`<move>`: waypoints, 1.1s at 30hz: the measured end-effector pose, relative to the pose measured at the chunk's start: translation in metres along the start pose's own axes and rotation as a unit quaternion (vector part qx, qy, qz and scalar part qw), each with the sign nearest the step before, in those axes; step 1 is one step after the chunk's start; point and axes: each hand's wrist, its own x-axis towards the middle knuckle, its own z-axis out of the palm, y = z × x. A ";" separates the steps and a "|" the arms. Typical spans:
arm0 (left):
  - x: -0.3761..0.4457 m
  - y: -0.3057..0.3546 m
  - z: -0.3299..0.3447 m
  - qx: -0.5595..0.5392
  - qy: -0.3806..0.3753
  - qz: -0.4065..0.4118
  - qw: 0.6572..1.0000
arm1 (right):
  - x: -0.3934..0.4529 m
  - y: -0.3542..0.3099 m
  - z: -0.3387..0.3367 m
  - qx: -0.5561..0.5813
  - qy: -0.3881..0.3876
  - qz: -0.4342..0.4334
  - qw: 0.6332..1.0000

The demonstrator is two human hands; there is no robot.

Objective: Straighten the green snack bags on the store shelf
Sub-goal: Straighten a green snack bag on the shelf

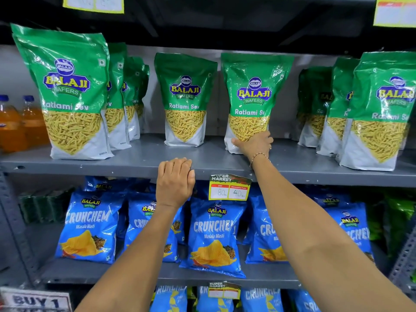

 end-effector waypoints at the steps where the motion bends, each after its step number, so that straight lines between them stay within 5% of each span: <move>1: 0.000 0.000 0.000 -0.001 -0.004 -0.002 1.000 | -0.002 0.000 -0.002 0.002 -0.001 0.001 1.000; 33: -0.001 0.005 -0.012 -0.020 -0.066 -0.026 0.997 | -0.072 0.021 -0.049 -0.028 0.063 -0.044 0.997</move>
